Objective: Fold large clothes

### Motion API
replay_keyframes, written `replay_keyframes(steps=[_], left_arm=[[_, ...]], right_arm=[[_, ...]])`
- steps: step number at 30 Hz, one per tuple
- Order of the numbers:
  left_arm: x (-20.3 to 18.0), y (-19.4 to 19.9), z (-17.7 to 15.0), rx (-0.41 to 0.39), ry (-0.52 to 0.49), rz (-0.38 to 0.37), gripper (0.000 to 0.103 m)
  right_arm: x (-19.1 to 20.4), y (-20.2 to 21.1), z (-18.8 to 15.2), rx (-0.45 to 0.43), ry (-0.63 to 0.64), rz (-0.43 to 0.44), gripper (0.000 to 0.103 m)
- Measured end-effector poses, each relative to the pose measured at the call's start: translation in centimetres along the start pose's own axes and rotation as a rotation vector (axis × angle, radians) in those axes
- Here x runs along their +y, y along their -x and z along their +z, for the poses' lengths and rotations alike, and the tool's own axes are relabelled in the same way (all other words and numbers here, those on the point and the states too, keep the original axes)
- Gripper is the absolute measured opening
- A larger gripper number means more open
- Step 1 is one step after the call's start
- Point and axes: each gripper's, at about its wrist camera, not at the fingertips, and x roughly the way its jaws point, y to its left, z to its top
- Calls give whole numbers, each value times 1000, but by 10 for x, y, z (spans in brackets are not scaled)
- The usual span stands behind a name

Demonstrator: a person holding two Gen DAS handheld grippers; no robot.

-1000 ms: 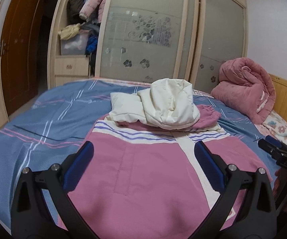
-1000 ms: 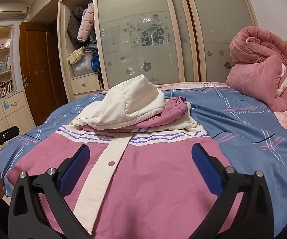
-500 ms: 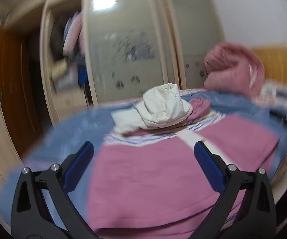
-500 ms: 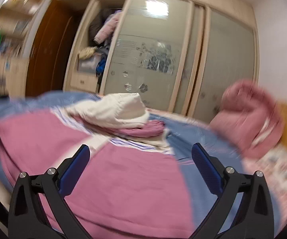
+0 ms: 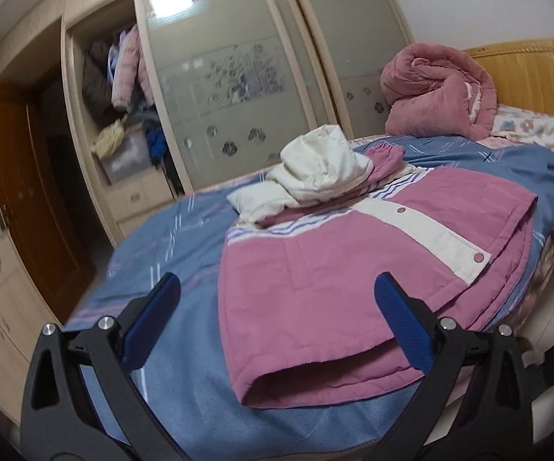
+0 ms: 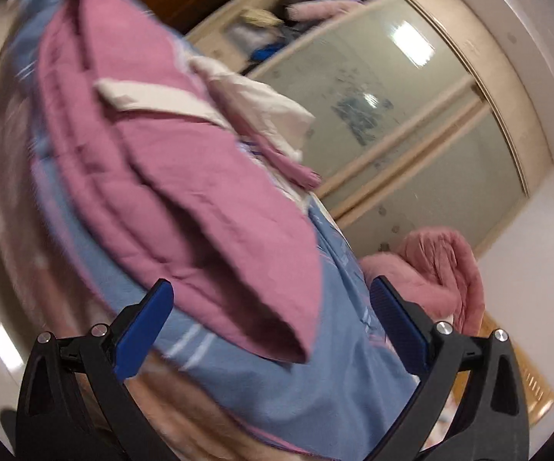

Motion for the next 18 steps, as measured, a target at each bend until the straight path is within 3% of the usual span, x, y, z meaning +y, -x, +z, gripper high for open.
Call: replay_keyframes(steps=[5, 18], left_arm=[[-7, -3, 3, -6, -10, -10, 101], [-25, -7, 3, 17, -57, -38, 101]], right_arm=[[25, -8, 8, 12, 89, 42, 102], [33, -37, 25, 80, 103, 37, 102]])
